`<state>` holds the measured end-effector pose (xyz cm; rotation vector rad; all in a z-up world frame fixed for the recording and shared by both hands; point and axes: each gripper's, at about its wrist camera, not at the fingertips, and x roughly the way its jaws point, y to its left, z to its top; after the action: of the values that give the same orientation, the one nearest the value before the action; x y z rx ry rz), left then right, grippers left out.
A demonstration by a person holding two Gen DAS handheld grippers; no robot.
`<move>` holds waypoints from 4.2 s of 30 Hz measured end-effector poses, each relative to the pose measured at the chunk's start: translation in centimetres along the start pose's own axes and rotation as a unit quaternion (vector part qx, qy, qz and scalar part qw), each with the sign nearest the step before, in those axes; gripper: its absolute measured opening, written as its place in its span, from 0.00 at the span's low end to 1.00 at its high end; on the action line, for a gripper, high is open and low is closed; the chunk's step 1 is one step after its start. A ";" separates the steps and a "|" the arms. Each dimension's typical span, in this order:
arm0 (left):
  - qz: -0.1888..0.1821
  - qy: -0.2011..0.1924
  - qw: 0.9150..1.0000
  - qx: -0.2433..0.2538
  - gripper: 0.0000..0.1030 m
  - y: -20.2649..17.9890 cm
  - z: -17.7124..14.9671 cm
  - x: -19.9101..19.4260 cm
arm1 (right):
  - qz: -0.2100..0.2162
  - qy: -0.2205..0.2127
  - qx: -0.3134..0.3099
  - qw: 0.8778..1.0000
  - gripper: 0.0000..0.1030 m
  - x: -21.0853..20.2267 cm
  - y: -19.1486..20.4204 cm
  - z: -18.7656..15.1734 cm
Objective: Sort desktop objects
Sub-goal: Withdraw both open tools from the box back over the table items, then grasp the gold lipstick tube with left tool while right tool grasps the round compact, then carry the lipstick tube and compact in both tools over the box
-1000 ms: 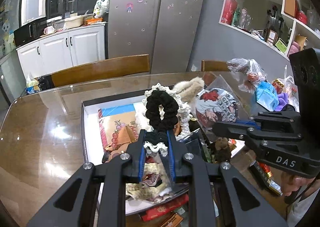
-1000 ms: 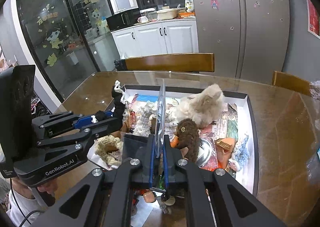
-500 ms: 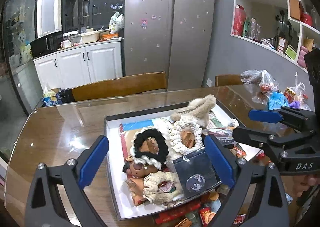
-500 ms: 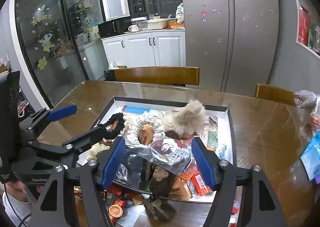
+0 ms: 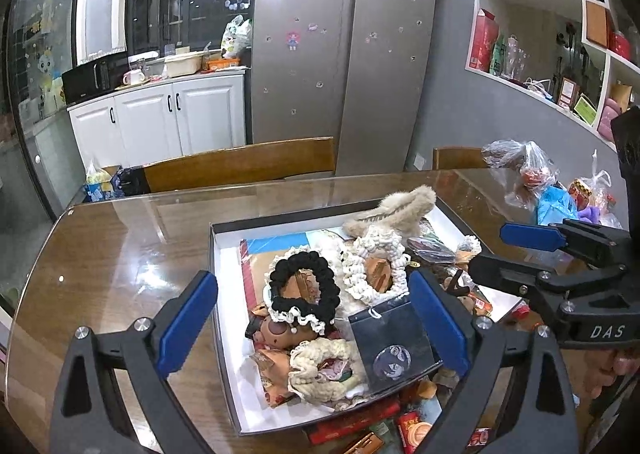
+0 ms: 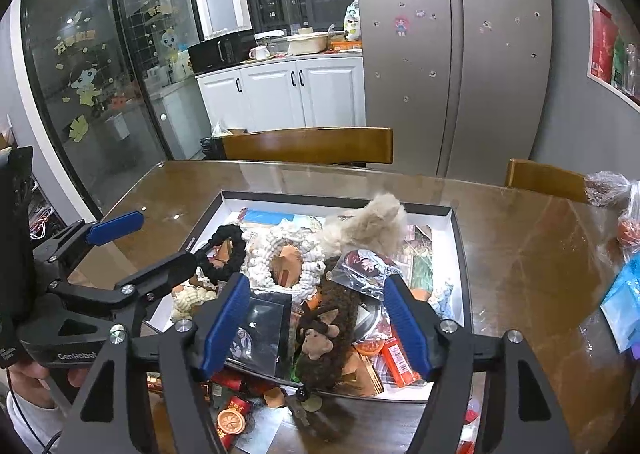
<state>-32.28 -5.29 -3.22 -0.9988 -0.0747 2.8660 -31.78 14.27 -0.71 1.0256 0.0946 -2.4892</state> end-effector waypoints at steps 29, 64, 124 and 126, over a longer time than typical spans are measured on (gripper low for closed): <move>-0.027 0.066 0.995 0.065 0.95 -3.9 -9.2 -4.3 | 0.016 0.025 -0.050 0.998 0.70 -3.0 4.8 -6.0; -0.054 0.133 0.984 0.101 0.62 -2.1 -13.3 -0.3 | 0.076 0.097 -0.008 0.992 0.55 4.1 6.5 -11.6; -0.079 0.069 0.992 0.073 0.20 -1.4 -9.3 -4.5 | 0.061 0.042 0.009 0.997 0.24 -1.1 3.7 -8.0; -0.081 0.065 0.992 0.075 0.20 -1.4 -8.6 -4.6 | 0.060 0.038 0.008 0.997 0.24 -1.2 3.6 -7.6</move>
<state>-23.24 -4.31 -7.03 -1.0921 0.0664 2.6108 -24.47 13.19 -4.99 1.1006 0.0347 -2.3461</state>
